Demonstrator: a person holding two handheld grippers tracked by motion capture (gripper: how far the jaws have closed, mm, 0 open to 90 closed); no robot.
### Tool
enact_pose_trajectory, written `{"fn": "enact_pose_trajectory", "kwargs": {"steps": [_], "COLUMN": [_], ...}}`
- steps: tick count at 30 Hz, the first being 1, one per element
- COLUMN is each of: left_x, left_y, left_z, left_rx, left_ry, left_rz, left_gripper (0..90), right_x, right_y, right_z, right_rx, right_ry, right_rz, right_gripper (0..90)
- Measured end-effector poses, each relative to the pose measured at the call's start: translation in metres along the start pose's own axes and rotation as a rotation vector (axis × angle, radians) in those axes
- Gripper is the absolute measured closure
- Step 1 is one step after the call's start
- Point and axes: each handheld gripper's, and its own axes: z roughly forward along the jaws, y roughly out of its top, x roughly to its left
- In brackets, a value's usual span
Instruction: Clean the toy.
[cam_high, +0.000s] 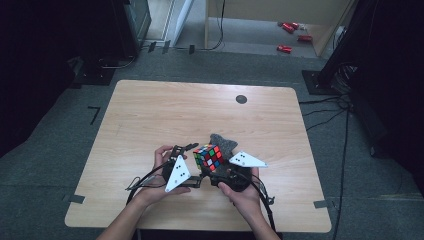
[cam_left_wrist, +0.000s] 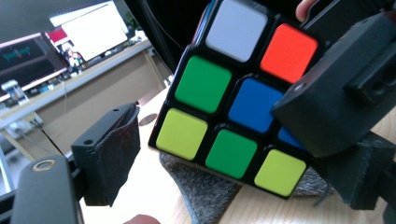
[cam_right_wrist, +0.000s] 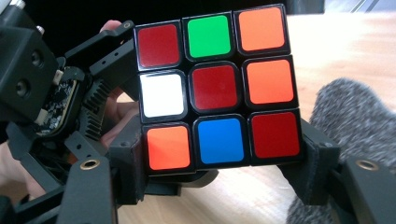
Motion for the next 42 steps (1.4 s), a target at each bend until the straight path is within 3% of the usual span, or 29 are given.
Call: {"fn": "enact_pose_trajectory", "kwargs": {"steps": [3,7,11,17,21,25,27,29,33,37,40,42], "left_x": [-0.002,-0.004,-0.003,0.005,0.009,0.020,0.025,0.027,0.029,0.033,0.038,0.038], "left_y": [-0.001,-0.002,-0.003,-0.005,-0.007,-0.012,-0.014,-0.014,-0.013,-0.012,-0.012,-0.012], "left_z": [0.000,0.001,0.000,-0.001,-0.001,-0.004,-0.004,-0.005,-0.006,-0.008,-0.010,-0.011], "left_rx": [-0.008,-0.017,-0.010,0.020,0.055,0.080,0.088,0.089,0.096,0.103,0.093,0.097], "left_ry": [-0.007,-0.013,-0.029,-0.006,0.017,0.031,0.029,0.019,0.007,-0.008,-0.033,-0.027], "left_rz": [0.025,0.026,-0.002,-0.073,-0.089,-0.164,-0.218,-0.240,-0.274,-0.318,-0.372,-0.364], "left_gripper": [18.1,27.4,32.6,34.8,34.9,35.0,35.0,35.1,35.1,35.1,35.1,35.1], "right_x": [-0.002,-0.005,-0.010,-0.019,-0.022,-0.031,-0.035,-0.038,-0.044,-0.053,-0.059,-0.061], "right_y": [0.000,0.000,0.002,0.009,0.013,0.015,0.013,0.007,-0.005,-0.014,-0.020,-0.021], "right_z": [0.001,0.002,0.002,-0.009,-0.016,-0.022,-0.020,-0.014,-0.002,0.004,0.006,0.006], "right_rx": [0.022,0.031,0.025,-0.041,-0.086,-0.122,-0.092,-0.051,0.046,0.131,0.165,0.174], "right_ry": [0.023,0.042,0.059,0.079,0.076,0.007,-0.077,-0.151,-0.243,-0.292,-0.298,-0.280], "right_rz": [0.032,0.068,0.085,0.105,0.068,0.075,0.044,0.003,-0.060,-0.063,-0.050,-0.040], "right_gripper": [33.9,33.8,30.3,27.6,25.9,27.1,28.2,28.7,37.1,53.9,65.8,75.9]}}
